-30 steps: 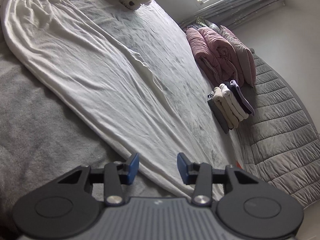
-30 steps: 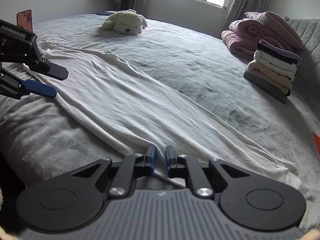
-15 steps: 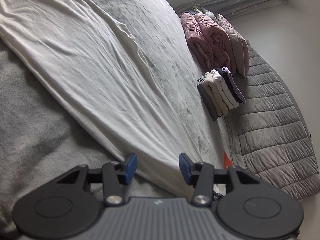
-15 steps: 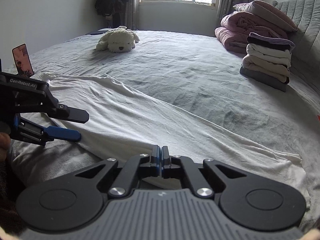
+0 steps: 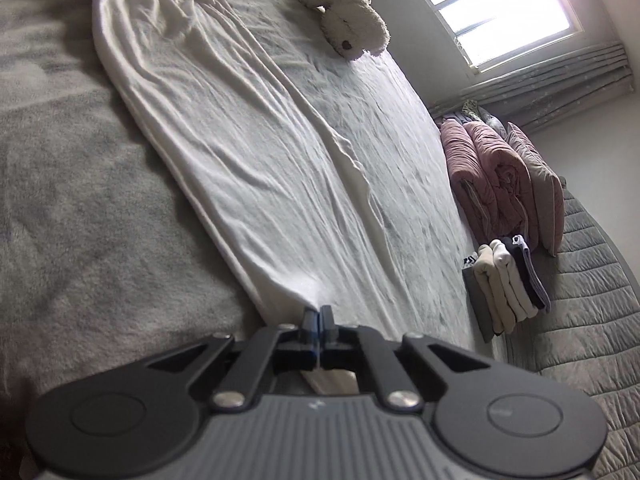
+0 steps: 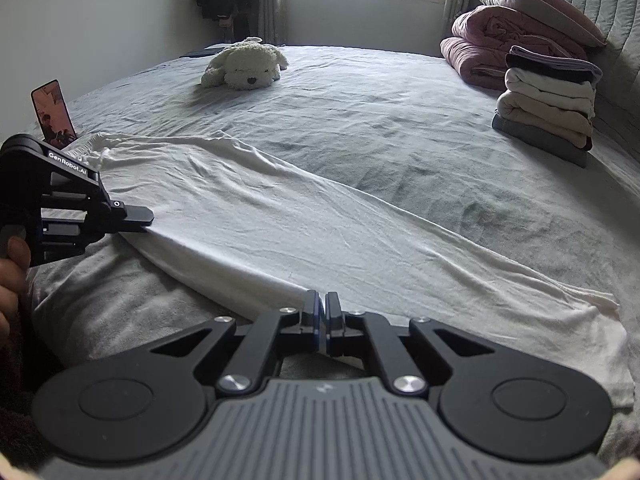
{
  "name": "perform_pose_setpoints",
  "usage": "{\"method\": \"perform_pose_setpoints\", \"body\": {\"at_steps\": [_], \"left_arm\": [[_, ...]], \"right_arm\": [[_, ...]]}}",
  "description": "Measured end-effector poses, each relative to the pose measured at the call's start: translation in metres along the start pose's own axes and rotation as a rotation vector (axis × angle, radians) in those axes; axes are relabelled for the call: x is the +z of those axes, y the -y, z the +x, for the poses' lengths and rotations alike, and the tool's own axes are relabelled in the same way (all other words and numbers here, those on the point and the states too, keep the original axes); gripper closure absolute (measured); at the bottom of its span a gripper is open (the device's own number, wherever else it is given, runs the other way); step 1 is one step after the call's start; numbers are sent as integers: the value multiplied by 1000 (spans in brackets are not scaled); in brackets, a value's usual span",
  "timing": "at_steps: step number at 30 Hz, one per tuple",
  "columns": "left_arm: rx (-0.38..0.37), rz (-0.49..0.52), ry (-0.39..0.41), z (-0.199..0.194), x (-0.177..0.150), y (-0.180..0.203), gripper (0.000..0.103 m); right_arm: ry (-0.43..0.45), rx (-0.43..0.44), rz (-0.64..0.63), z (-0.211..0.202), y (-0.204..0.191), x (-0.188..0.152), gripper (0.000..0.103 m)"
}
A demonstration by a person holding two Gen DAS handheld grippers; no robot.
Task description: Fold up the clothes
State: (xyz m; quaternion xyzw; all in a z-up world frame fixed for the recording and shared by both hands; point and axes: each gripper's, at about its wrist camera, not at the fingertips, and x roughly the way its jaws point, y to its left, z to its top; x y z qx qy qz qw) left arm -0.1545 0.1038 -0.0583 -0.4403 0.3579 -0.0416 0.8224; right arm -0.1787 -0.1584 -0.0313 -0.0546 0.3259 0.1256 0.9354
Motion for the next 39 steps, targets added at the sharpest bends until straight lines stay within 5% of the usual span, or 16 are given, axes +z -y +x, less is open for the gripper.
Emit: {"method": "perform_pose_setpoints", "body": {"at_steps": [2, 4, 9, 13, 24, 32, 39], "left_arm": [[-16, 6, 2, -1, 1, 1, 103], [-25, 5, -1, -1, 2, 0, 103], [-47, 2, -10, -2, 2, -1, 103], [-58, 0, -7, -5, 3, -4, 103], [-21, -7, -28, -7, 5, -12, 103], [39, 77, -29, -15, 1, -7, 103], [86, 147, -108, -7, 5, -7, 102]], "right_arm": [[17, 2, -54, 1, -14, 3, 80], [32, 15, -106, 5, -28, 7, 59], [41, 53, -213, 26, -66, 16, 57], [68, -1, -296, 41, -92, 20, 57], [-15, -270, -250, 26, -36, -12, 103], [-17, -254, -239, 9, -34, -15, 103], [-62, -234, -233, 17, -32, -15, 97]]}}
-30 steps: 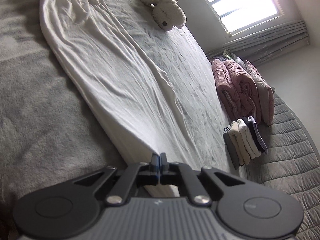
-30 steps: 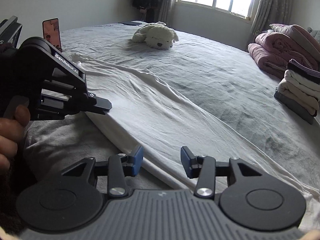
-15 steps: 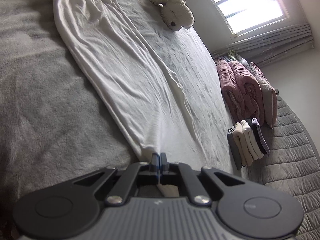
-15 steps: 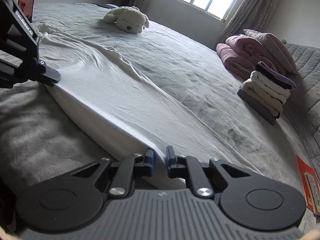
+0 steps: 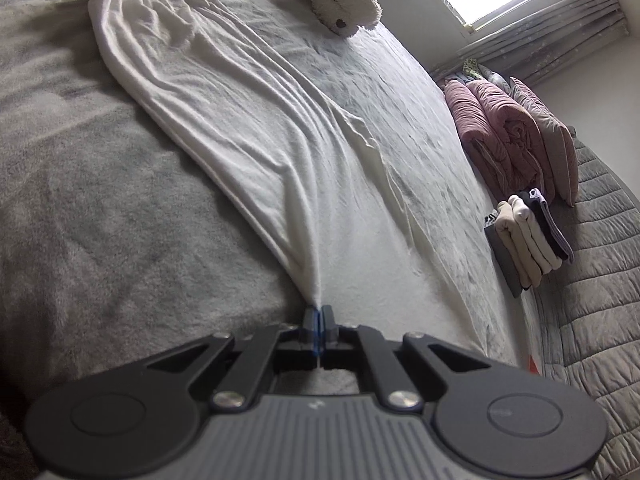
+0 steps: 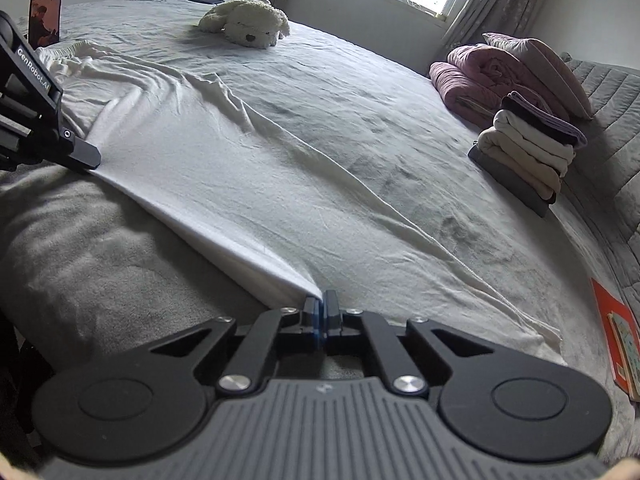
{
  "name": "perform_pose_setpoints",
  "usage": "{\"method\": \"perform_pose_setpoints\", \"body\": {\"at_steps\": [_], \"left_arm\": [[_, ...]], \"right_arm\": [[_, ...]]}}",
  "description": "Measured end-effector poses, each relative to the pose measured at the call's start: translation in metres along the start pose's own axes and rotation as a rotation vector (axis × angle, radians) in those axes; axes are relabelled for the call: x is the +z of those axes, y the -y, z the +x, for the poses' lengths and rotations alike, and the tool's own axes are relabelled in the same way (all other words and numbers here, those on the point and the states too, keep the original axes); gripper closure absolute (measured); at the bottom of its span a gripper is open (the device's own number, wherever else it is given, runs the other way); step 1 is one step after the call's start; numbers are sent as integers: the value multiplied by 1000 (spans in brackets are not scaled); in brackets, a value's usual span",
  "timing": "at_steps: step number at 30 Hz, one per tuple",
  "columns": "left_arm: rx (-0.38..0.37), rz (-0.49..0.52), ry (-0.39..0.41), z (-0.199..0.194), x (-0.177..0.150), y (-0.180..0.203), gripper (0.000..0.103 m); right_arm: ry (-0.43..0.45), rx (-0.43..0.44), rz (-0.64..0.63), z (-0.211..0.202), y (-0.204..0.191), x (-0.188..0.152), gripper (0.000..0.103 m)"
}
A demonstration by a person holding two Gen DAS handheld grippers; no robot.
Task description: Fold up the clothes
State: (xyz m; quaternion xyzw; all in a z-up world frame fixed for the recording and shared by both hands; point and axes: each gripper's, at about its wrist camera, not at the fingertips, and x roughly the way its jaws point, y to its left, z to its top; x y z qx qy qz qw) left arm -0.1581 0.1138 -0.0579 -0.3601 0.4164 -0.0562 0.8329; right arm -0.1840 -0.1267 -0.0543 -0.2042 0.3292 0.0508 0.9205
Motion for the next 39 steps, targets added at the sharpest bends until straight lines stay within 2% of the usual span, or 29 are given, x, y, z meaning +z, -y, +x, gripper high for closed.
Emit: {"method": "perform_pose_setpoints", "body": {"at_steps": [2, 3, 5, 7, 8, 13, 16, 19, 24, 27, 31, 33, 34, 35, 39], "left_arm": [[-2, 18, -30, -2, 3, 1, 101], [-4, 26, -45, -3, 5, 1, 98], [-7, 33, -60, -6, 8, -1, 91], [-9, 27, -55, -12, 12, -4, 75], [-9, 23, -52, -15, 13, -6, 72], [74, -11, 70, -37, 32, -22, 65], [151, -51, 163, -49, 47, -33, 64], [269, -103, 250, -59, 70, -47, 64], [428, -131, 389, -63, 109, -67, 64], [430, -190, 416, -60, 125, -86, 65], [346, -290, 456, -51, 133, -108, 67], [323, -275, 486, -46, 134, -111, 68], [324, -269, 497, -44, 134, -111, 83], [336, -259, 507, -44, 134, -110, 92], [400, -199, 545, -42, 136, -103, 95]], "right_arm": [[-8, 10, 11, -1, 2, 1, 88], [-12, 19, 17, -1, 4, 1, 88], [-25, 51, 51, -3, 12, 1, 82], [-39, 84, 100, -5, 22, 1, 68], [-46, 101, 129, -6, 28, 1, 62], [-80, 146, 250, -9, 51, -4, 62], [-78, 140, 266, -12, 55, -7, 60], [-77, 141, 267, -11, 55, -7, 58], [-61, 148, 263, -12, 53, -5, 57], [-55, 154, 258, -11, 52, -4, 57], [-46, 160, 257, -10, 50, -2, 56], [-39, 165, 268, -9, 50, 0, 56], [-35, 171, 274, -9, 50, 1, 56], [-30, 181, 283, -8, 50, 2, 56], [-4, 218, 298, -12, 50, 10, 56]]}}
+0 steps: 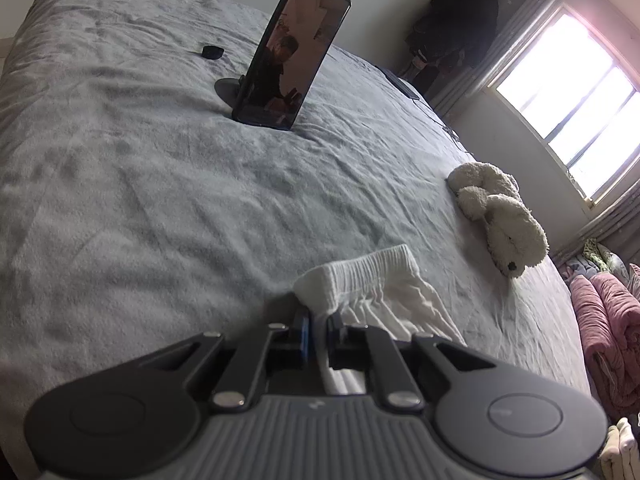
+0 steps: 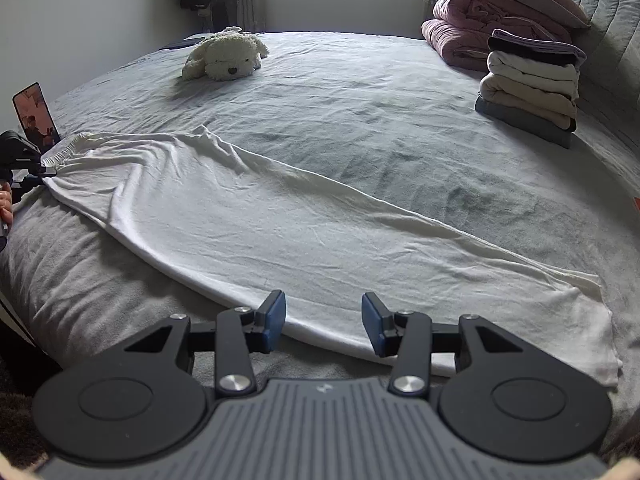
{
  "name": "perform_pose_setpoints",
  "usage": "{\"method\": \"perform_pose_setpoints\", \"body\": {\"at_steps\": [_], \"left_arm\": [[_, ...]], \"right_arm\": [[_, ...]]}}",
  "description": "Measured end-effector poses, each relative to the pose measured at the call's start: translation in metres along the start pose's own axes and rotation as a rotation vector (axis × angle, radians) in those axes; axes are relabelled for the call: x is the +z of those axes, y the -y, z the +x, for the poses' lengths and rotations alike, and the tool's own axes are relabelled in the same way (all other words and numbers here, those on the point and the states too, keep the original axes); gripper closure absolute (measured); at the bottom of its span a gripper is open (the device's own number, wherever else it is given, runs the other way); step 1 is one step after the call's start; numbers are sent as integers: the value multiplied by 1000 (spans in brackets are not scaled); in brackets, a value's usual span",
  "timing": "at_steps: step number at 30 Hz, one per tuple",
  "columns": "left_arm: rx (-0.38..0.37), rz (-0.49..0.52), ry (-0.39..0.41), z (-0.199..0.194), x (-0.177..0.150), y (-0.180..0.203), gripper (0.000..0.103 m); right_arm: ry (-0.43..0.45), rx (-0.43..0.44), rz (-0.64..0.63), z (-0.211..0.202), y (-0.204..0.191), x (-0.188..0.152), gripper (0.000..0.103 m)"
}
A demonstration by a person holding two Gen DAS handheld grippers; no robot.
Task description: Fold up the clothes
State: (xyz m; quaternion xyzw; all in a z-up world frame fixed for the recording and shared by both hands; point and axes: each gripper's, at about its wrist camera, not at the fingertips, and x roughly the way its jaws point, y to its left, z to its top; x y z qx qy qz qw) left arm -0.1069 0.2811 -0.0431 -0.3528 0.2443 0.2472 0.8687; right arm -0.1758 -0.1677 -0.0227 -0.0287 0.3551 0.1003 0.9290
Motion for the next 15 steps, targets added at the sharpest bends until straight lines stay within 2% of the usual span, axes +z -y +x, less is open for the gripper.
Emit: {"method": "perform_pose_setpoints", "body": {"at_steps": [4, 9, 12, 13, 15], "left_arm": [[56, 77, 47, 2, 2, 10, 95], [92, 105, 38, 8, 1, 11, 92], [103, 144, 38, 2, 0, 16, 83], [107, 151, 44, -2, -1, 17, 71], [112, 183, 83, -13, -1, 19, 63]], "right_arm": [[26, 7, -13, -4, -2, 5, 52], [18, 29, 26, 1, 3, 7, 52], [11, 36, 44, 6, 4, 5, 52], [8, 39, 55, 8, 5, 4, 51], [9, 37, 78, 13, 7, 3, 51]]}}
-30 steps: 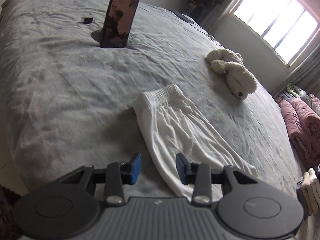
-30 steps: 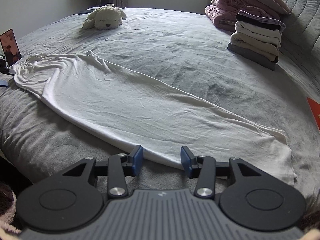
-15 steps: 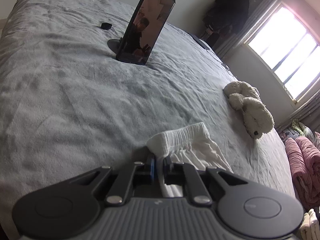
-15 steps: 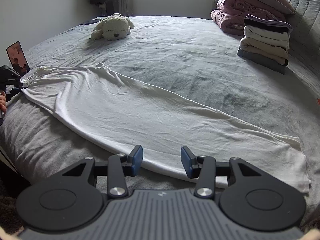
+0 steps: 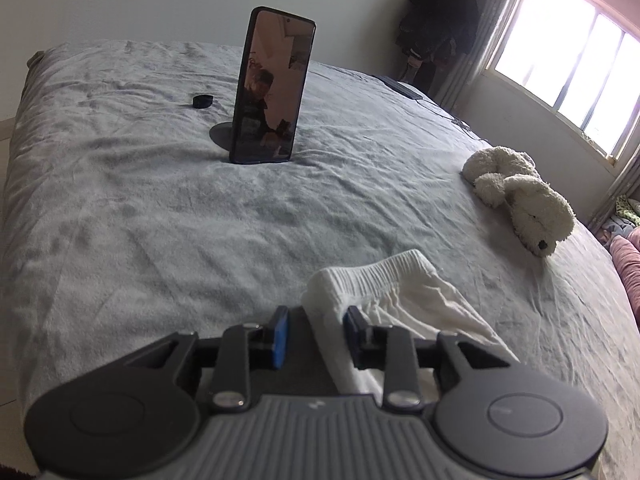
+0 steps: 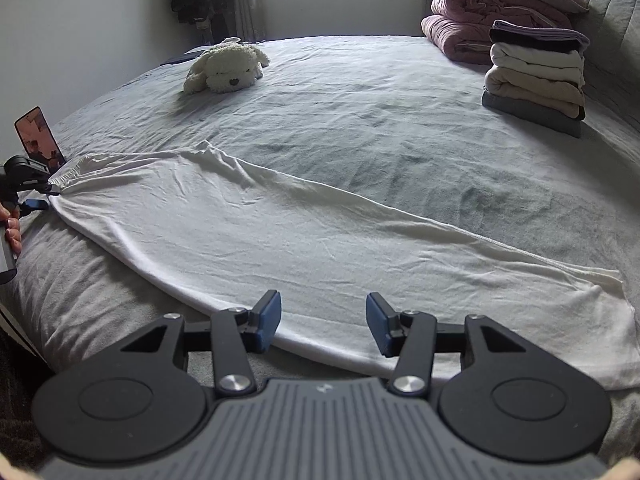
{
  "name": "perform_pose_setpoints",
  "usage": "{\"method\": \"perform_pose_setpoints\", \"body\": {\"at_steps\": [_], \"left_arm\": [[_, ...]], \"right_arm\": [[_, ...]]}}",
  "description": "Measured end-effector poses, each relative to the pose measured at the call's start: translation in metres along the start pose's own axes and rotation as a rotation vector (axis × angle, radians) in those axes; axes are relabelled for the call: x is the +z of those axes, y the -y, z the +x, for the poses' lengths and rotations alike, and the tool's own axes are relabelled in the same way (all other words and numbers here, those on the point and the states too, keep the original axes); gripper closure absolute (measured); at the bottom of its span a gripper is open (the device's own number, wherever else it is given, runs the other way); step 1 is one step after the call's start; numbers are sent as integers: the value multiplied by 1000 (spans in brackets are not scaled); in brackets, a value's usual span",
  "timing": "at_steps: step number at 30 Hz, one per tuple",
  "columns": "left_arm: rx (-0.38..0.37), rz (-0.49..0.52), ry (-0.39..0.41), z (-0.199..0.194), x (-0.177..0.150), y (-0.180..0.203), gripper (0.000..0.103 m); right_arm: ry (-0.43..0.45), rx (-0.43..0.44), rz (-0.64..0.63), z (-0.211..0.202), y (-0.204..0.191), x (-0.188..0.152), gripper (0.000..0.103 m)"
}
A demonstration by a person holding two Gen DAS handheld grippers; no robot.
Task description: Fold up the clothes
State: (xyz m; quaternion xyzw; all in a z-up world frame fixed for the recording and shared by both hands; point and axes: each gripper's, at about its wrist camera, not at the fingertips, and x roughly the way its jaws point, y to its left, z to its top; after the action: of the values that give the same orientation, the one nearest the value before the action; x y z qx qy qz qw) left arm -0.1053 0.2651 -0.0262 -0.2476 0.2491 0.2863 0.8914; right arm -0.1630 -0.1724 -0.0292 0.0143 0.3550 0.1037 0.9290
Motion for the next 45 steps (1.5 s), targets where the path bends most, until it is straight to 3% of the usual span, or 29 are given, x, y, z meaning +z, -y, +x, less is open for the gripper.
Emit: {"method": "perform_pose_setpoints", "body": {"at_steps": [4, 9, 16, 19, 23, 32, 37, 41, 43, 45], "left_arm": [[-17, 65, 90, -23, 4, 3, 49], [-102, 130, 157, -41, -3, 12, 46], [-185, 192, 94, -37, -16, 39, 45], [-242, 221, 60, -39, -17, 56, 45], [-368, 322, 18, -50, -23, 95, 45], [-561, 485, -136, -40, -51, 178, 37], [-643, 576, -135, -29, -66, 206, 31], [-704, 611, -123, -16, -79, 207, 28], [-730, 587, -119, -11, -82, 203, 33], [-764, 558, -120, -7, -85, 196, 47]], "right_arm": [[20, -79, 19, 6, 8, -4, 51], [42, -179, 90, 0, 39, -17, 41], [85, -315, 259, -26, 91, -33, 37], [106, -315, 349, -35, 106, -32, 37], [105, -293, 282, -34, 98, -12, 37], [79, -81, -1, -4, 53, 60, 37], [30, 110, -40, 32, 37, 98, 33], [-1, 251, -53, 62, 30, 112, 33], [-22, 312, -54, 76, 29, 115, 33], [-38, 379, -33, 86, 33, 114, 33]]}}
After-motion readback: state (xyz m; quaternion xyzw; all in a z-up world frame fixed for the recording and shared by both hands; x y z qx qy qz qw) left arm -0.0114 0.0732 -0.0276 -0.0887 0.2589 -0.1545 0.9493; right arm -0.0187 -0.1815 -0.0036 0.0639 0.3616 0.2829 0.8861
